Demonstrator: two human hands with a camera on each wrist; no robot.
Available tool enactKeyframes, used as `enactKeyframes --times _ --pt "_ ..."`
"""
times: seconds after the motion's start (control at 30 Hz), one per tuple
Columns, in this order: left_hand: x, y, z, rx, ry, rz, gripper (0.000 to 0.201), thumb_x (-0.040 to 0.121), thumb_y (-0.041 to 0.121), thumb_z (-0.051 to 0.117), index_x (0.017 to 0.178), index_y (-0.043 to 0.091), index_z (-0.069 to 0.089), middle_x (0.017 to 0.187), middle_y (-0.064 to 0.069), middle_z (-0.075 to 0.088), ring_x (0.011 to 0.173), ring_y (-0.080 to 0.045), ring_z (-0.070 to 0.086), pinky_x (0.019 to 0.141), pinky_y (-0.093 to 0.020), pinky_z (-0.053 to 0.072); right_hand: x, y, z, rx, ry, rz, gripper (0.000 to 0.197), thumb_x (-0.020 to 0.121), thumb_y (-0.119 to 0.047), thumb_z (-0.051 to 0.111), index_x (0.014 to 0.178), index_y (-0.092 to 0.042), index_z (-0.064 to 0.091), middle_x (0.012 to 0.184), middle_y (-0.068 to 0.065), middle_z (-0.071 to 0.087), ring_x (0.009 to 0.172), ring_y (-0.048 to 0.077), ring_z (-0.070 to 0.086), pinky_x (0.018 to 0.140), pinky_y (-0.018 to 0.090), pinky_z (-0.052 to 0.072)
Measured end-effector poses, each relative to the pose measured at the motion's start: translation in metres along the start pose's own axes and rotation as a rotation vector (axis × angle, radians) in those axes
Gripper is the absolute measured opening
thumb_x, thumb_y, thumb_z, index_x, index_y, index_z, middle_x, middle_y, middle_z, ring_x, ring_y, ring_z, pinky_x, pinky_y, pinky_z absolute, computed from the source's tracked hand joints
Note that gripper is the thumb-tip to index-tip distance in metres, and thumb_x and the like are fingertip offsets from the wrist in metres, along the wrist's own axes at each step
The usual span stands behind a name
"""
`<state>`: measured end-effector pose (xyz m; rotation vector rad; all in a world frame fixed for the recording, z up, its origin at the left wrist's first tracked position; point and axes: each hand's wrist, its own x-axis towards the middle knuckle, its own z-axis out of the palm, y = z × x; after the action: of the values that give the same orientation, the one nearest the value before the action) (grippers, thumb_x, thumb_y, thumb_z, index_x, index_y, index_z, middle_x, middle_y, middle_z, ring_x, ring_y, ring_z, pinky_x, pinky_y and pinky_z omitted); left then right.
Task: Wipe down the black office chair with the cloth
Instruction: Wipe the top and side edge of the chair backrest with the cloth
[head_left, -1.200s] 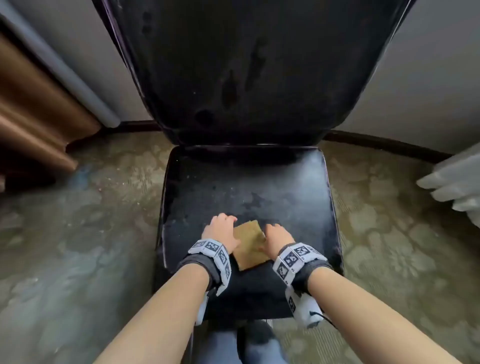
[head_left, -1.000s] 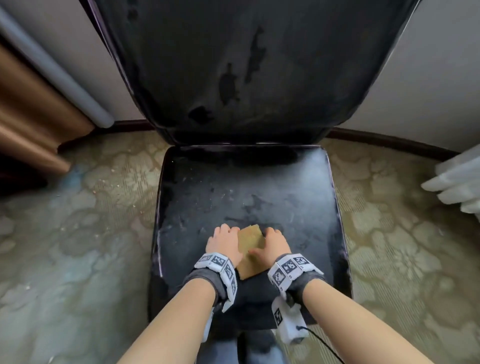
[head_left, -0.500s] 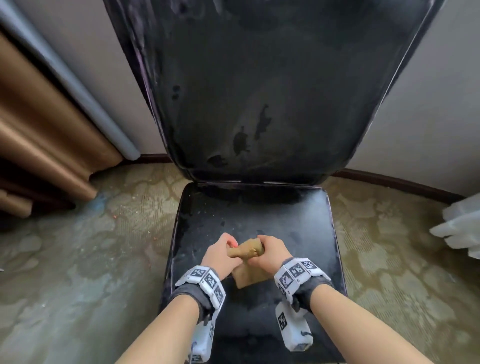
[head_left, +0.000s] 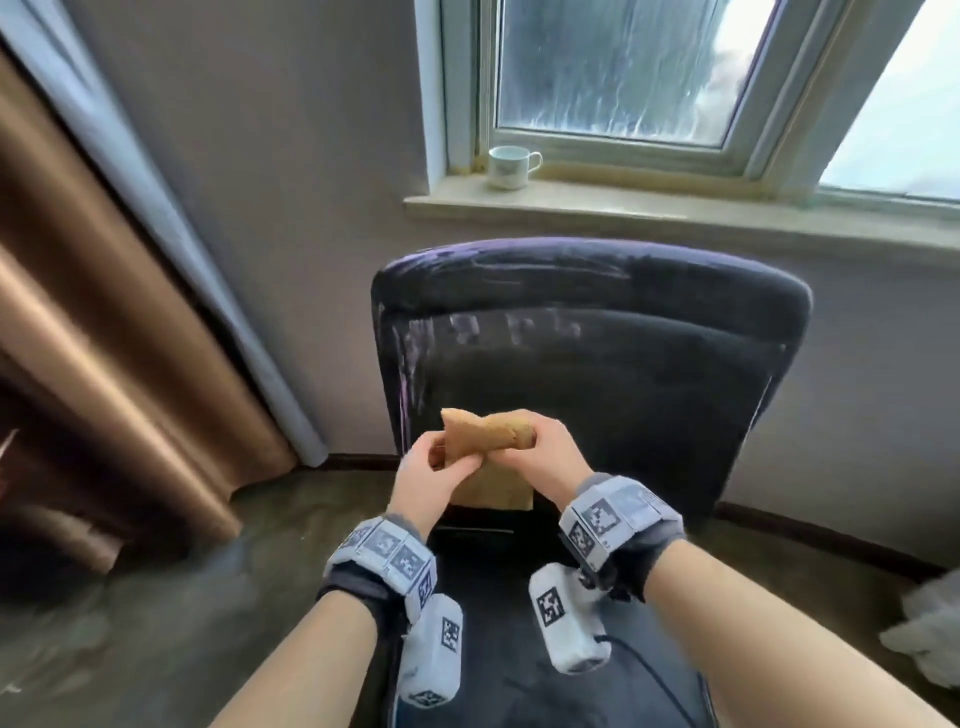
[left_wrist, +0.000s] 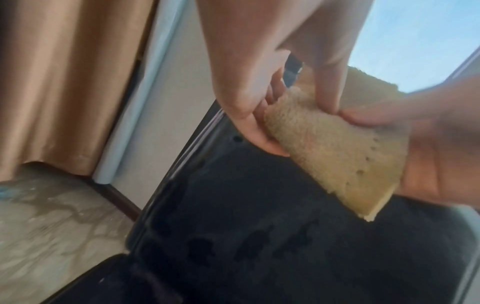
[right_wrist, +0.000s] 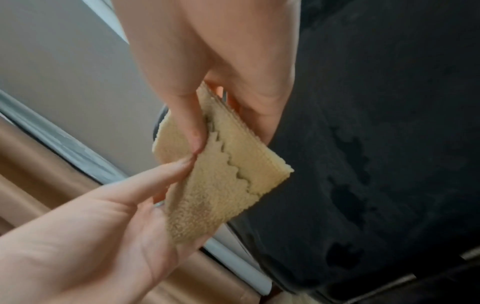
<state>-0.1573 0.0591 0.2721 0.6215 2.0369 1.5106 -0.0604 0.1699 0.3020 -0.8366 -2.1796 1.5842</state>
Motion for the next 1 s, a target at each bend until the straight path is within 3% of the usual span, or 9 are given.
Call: enactKeyframes --times 0.2,0.27,0.4,0.5,0.67,0.73,0.8,0.9,1.0 --pt "0.055 0.047 -0.037 -0.071 0.031 0.098 0.024 0.074 0.009 0.076 0.087 0.021 0.058 0.089 0.001 0.066 0.085 -0.010 0.062 0.073 -0.018 0.047 0.047 -0.050 0.005 -0.190 0.267 -0.044 0.043 0.074 -0.013 0.073 0.114 -0.015 0.058 0.114 0.005 0.061 0.106 0.019 0.059 0.093 0.037 0.050" --pt "0.071 0.057 -0.043 -0.147 0.089 0.070 0.025 0.073 0.010 0.076 0.088 0.020 0.058 0.095 -0.004 0.067 0.090 -0.017 0.062 0.079 -0.030 0.052 0.055 -0.064 0.011 -0.454 0.407 -0.269 0.060 0.075 -0.010 0.071 0.129 -0.018 0.048 0.133 0.007 0.048 0.119 0.021 0.051 0.096 0.035 0.048" --pt "0.091 0.074 -0.043 -0.333 0.008 0.024 0.023 0.076 0.000 0.071 0.088 0.018 0.059 0.092 -0.006 0.067 0.089 -0.020 0.063 0.075 -0.032 0.053 0.073 -0.063 0.027 -0.878 0.290 -0.630 0.077 0.060 -0.003 0.081 0.128 -0.021 0.050 0.132 0.018 0.054 0.117 0.036 0.055 0.073 0.044 0.059" --pt "0.099 0.081 -0.043 -0.449 -0.086 0.013 0.024 0.079 -0.001 0.067 0.098 0.012 0.060 0.099 -0.011 0.068 0.097 -0.023 0.063 0.086 -0.040 0.052 0.087 -0.061 0.027 -0.712 0.248 -0.566 0.065 0.073 0.001 0.072 0.132 -0.017 0.050 0.138 0.020 0.048 0.122 0.036 0.051 0.084 0.046 0.055" --pt "0.107 0.100 -0.063 -0.694 -0.170 0.048 0.032 0.084 -0.010 0.044 0.090 0.008 0.070 0.085 -0.007 0.071 0.085 -0.018 0.066 0.075 -0.030 0.056 0.102 -0.087 0.018 -0.529 0.269 -0.721 0.049 0.076 0.005 0.055 0.123 -0.007 0.059 0.133 0.018 0.053 0.114 0.029 0.059 0.098 0.026 0.043" --pt "0.117 0.102 -0.074 -0.491 0.059 0.105 0.044 0.080 -0.016 0.038 0.083 0.012 0.071 0.089 -0.006 0.069 0.093 -0.017 0.062 0.082 -0.028 0.053 0.108 -0.101 0.008 -0.616 0.312 -0.782 0.049 0.072 0.010 0.058 0.118 -0.005 0.062 0.128 0.022 0.056 0.110 0.033 0.061 0.093 0.033 0.049" --pt "0.129 0.103 -0.081 -0.020 0.278 0.255 0.047 0.075 -0.016 0.045 0.104 0.015 0.065 0.113 -0.008 0.058 0.108 -0.016 0.053 0.098 -0.027 0.043 0.118 -0.112 0.004 -0.762 0.261 -0.819 0.058 0.065 0.018 0.061 0.119 -0.004 0.060 0.131 0.024 0.054 0.113 0.038 0.058 0.086 0.046 0.054" --pt "0.146 0.098 -0.074 0.336 0.121 0.304 0.082 0.071 0.002 0.072 0.141 0.012 0.031 0.146 -0.007 0.025 0.129 -0.009 0.032 0.107 -0.015 0.022 0.132 -0.120 0.020 -0.970 0.163 -0.833 0.047 0.072 0.006 0.053 0.117 -0.005 0.062 0.134 0.023 0.051 0.119 0.040 0.053 0.078 0.048 0.057" --pt "0.160 0.086 -0.065 0.501 0.051 0.155 0.102 0.070 0.021 0.076 0.148 0.012 0.011 0.155 -0.008 0.012 0.143 -0.021 0.015 0.114 -0.025 0.017 0.144 -0.110 0.040 -1.180 0.108 -0.808 0.039 0.078 -0.011 0.043 0.107 -0.007 0.068 0.124 0.020 0.060 0.113 0.038 0.058 0.085 0.046 0.054"
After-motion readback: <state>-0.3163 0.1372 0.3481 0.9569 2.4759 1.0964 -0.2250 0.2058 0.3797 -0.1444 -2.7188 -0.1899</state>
